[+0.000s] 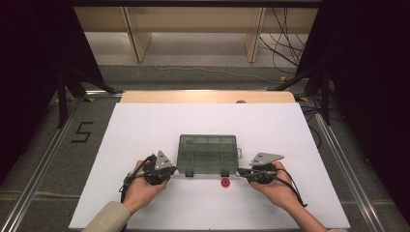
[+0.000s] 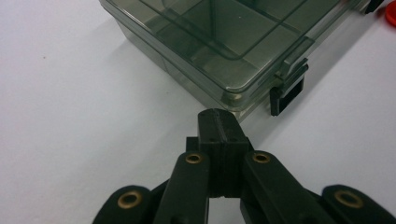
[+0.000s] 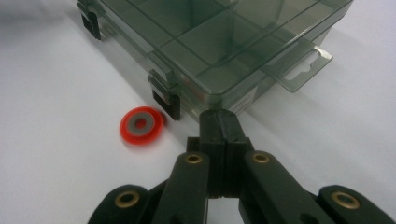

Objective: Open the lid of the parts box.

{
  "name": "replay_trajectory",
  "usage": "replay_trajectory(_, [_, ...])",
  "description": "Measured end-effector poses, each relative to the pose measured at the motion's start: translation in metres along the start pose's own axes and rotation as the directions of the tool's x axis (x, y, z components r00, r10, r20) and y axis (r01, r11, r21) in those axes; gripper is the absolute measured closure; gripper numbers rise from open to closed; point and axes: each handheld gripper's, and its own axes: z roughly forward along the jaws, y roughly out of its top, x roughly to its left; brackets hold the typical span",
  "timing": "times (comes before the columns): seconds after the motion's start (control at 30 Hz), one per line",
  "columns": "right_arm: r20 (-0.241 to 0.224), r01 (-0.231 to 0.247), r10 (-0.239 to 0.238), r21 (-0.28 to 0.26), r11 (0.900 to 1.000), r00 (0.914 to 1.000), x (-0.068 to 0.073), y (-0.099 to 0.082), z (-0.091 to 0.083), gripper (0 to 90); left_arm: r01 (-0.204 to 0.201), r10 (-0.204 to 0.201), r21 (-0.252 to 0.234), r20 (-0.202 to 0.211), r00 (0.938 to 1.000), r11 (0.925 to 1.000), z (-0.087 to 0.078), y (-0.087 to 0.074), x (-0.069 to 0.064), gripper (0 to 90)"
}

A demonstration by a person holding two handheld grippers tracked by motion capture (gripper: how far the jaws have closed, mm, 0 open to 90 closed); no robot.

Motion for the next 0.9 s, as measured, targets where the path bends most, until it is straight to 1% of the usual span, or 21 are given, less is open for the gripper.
replay_trajectory(0.03, [-0.001,-0.002,0.002,0.005,1.0000,1.0000,0.000,0.000,0.000,90.0,0.011,-0.011,-0.015,0.005,0.9999,0.9998,0.000,0.000,-0.002,89.8])
replay_trajectory(0.07, [0.003,0.004,-0.004,0.004,1.0000,1.0000,0.000,0.000,0.000,90.0,-0.005,0.005,-0.006,-0.001,1.0000,1.0000,-0.001,0.000,-0.001,89.8])
replay_trajectory(0.13, [0.003,0.002,-0.002,0.004,1.0000,1.0000,0.000,0.000,0.000,90.0,-0.011,0.011,-0.010,0.002,0.9999,0.9999,-0.002,0.001,-0.001,89.6])
replay_trajectory(0.2, [0.003,0.003,-0.003,0.004,1.0000,1.0000,0.000,0.000,0.000,90.0,-0.025,0.025,-0.028,0.001,0.9997,0.9993,-0.004,0.002,-0.001,89.4])
replay_trajectory(0.23, [0.004,0.003,-0.003,0.005,1.0000,1.0000,0.000,0.000,0.000,90.0,-0.034,0.034,-0.021,-0.002,0.9994,0.9992,-0.005,0.002,-0.002,89.2])
replay_trajectory(0.3, [0.002,-0.001,0.001,0.006,1.0000,1.0000,0.001,0.000,0.000,90.0,-0.034,0.034,-0.022,0.000,0.9994,0.9992,-0.004,0.002,-0.002,89.0])
replay_trajectory(0.33, [0.001,0.001,-0.001,0.004,1.0000,1.0000,0.001,0.000,-0.001,90.0,-0.044,0.044,-0.025,-0.005,0.9990,0.9987,-0.005,0.002,-0.001,89.0])
replay_trajectory(0.37, [0.003,0.006,-0.006,0.001,1.0000,1.0000,0.001,0.000,-0.001,90.0,-0.044,0.044,-0.025,-0.005,0.9990,0.9987,-0.005,0.002,-0.001,88.9])
replay_trajectory(0.4, [0.006,0.004,-0.004,-0.006,1.0000,1.0000,0.001,0.001,-0.001,90.0,-0.025,0.024,-0.043,-0.003,0.9997,0.9988,-0.006,0.002,-0.001,89.0])
replay_trajectory(0.47, [0.009,0.005,-0.005,-0.007,1.0000,0.9999,0.001,0.001,-0.002,90.0,-0.021,0.021,-0.050,-0.004,0.9998,0.9985,-0.008,0.004,0.000,89.4])
replay_trajectory(0.5, [0.011,0.008,-0.008,-0.010,0.9999,0.9999,0.001,0.002,-0.002,90.0,-0.023,0.023,-0.065,-0.002,0.9997,0.9976,-0.009,0.004,0.000,89.6])
replay_trajectory(0.53, [0.013,0.014,-0.014,-0.015,0.9998,0.9998,0.001,0.002,-0.003,90.0,-0.008,0.008,-0.077,-0.005,1.0000,0.9970,-0.008,0.004,-0.001,89.7])
replay_trajectory(0.57, [0.009,0.010,-0.010,-0.017,0.9998,0.9999,0.001,0.002,-0.003,90.0,-0.001,0.001,-0.087,0.001,1.0000,0.9962,-0.009,0.004,-0.002,89.8])
replay_trajectory(0.63, [0.008,0.006,-0.005,-0.019,0.9998,1.0000,0.002,0.003,-0.004,90.0,-0.004,0.003,-0.086,-0.005,1.0000,0.9963,-0.009,0.005,-0.002,89.8])
replay_trajectory(0.67, [0.015,0.002,-0.002,-0.032,0.9995,0.9999,0.003,0.004,-0.005,90.0,-0.020,0.020,-0.081,-0.010,0.9998,0.9965,-0.010,0.005,0.000,89.8])
replay_trajectory(0.7, [0.015,-0.001,0.001,-0.033,0.9994,0.9999,0.003,0.004,-0.006,90.0,-0.021,0.020,-0.090,-0.012,0.9997,0.9957,-0.011,0.006,0.000,89.9])
replay_trajectory(0.73, [0.018,0.010,-0.009,-0.041,0.9991,0.9998,0.003,0.005,-0.006,90.0,-0.018,0.017,-0.083,-0.011,0.9998,0.9964,-0.013,0.006,0.000,89.8])
replay_trajectory(0.8, [0.026,0.005,-0.004,-0.059,0.9983,0.9997,0.003,0.006,-0.007,90.0,0.010,-0.011,-0.111,-0.009,0.9999,0.9937,-0.013,0.007,-0.001,89.9])
replay_trajectory(0.83, [0.035,0.012,-0.009,-0.068,0.9976,0.9993,0.002,0.006,-0.008,90.0,-0.007,0.005,-0.107,-0.019,0.9998,0.9942,-0.014,0.007,0.000,89.9])
replay_trajectory(0.87, [0.037,0.008,-0.005,-0.076,0.9971,0.9993,0.002,0.007,-0.008,90.0,-0.008,0.007,-0.107,-0.011,0.9999,0.9942,-0.015,0.008,0.000,89.9])
replay_trajectory(0.9, [0.038,0.007,-0.004,-0.081,0.9967,0.9993,0.002,0.007,-0.009,90.0,-0.010,0.008,-0.110,-0.019,0.9998,0.9939,-0.016,0.008,0.001,89.9])
